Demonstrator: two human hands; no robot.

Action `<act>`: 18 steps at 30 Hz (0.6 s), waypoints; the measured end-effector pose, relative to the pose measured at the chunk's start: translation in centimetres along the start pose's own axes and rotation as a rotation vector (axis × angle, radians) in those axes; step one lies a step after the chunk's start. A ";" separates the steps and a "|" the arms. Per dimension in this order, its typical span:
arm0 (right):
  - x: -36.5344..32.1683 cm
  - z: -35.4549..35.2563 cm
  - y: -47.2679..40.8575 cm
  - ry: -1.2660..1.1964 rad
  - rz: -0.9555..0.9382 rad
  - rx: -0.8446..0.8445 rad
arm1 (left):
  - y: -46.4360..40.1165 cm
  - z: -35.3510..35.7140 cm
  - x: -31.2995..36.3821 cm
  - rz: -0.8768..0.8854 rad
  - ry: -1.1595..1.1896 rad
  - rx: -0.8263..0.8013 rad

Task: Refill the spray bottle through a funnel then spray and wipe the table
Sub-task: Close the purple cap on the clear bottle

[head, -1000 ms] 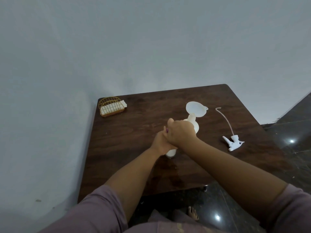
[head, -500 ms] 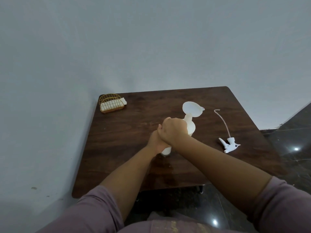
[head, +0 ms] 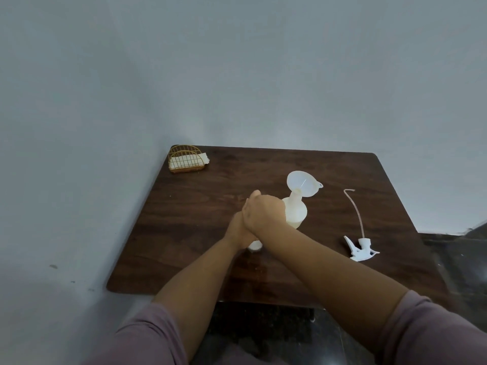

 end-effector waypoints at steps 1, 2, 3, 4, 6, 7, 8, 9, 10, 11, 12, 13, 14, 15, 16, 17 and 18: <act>0.3 -0.1 -0.1 0.002 0.015 0.001 | 0.1 0.1 -0.1 -0.014 0.005 0.012; 0.6 0.0 -0.1 0.008 0.025 -0.001 | 0.1 0.2 -0.2 -0.029 0.005 0.018; 0.8 -0.1 -0.1 0.007 0.031 0.000 | 0.0 0.4 -0.3 -0.043 -0.006 0.015; 1.1 -0.2 -0.1 -0.014 0.044 0.007 | 0.0 0.5 -0.3 -0.059 -0.030 0.008; 1.5 -0.5 -0.3 -0.132 0.062 0.027 | -0.1 0.6 -0.6 -0.094 -0.064 -0.015; 1.6 -0.5 -0.4 -0.200 0.057 0.034 | -0.2 0.6 -0.7 -0.091 -0.072 -0.013; 1.3 -0.5 -0.4 -0.229 0.019 0.043 | -0.2 0.5 -0.7 -0.078 -0.074 -0.001; 0.8 -0.4 -0.2 -0.226 -0.046 0.052 | 0.0 0.4 -0.7 -0.073 -0.073 0.001; 0.4 -0.4 0.1 -0.216 -0.114 0.053 | 0.1 0.4 -0.8 -0.072 -0.070 0.002; 0.2 -0.5 0.4 -0.212 -0.166 0.064 | 0.2 0.4 -1.0 -0.065 -0.054 0.005; 0.4 -0.7 0.5 -0.212 -0.186 0.080 | 0.1 0.4 -0.9 -0.051 -0.037 0.022; 0.7 -0.8 0.4 -0.223 -0.181 0.102 | 0.2 0.3 -0.9 -0.048 -0.023 0.037; 1.2 -0.9 0.3 -0.239 -0.139 0.113 | 0.2 0.2 -0.8 -0.046 -0.029 0.058; 1.7 -0.9 0.1 -0.254 -0.084 0.109 | 0.1 0.1 -0.6 -0.049 -0.045 0.070; 2.0 -0.8 0.0 -0.254 -0.031 0.088 | 0.1 0.2 -0.5 -0.055 -0.079 0.075; 2.0 -0.5 -0.1 -0.234 0.006 0.063 | -0.1 0.5 -0.3 -0.057 -0.115 0.069; 1.9 -0.3 -0.2 -0.201 0.027 0.042 | 0.0 0.9 -0.5 -0.061 -0.159 0.059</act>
Point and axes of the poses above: each hand's wrist, its own y-axis away from the middle knuckle, its own z-axis out of the palm, x = y × z, the point moved 10 cm from there along -y, towards the middle knuckle, and after that the axes turned 15 degrees about z, right-handed, at the moved point
